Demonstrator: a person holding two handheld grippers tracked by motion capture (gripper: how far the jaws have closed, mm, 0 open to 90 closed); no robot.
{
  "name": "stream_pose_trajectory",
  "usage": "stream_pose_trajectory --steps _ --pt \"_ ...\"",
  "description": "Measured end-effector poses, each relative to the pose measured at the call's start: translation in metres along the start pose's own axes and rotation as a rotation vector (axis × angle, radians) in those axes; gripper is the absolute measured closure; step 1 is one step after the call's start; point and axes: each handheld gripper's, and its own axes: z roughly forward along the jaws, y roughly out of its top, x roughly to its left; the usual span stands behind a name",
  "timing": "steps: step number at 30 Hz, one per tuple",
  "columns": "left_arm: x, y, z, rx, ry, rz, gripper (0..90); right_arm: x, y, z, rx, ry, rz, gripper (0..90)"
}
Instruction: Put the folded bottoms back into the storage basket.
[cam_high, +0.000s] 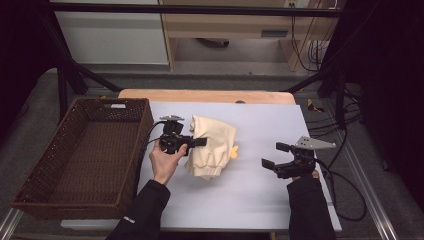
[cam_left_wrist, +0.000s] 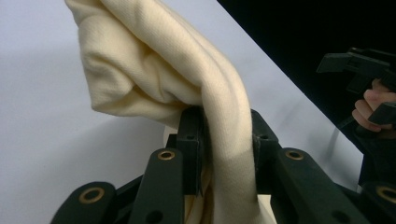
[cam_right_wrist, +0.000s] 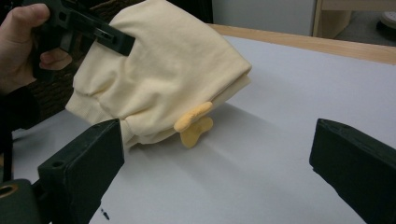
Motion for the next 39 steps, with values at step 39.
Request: stream_pose_trajectory --steps 39 --pt "-0.025 0.016 -0.045 -0.024 -0.015 0.064 71.3 0.001 0.0 0.001 0.005 0.003 -0.005 3.3"
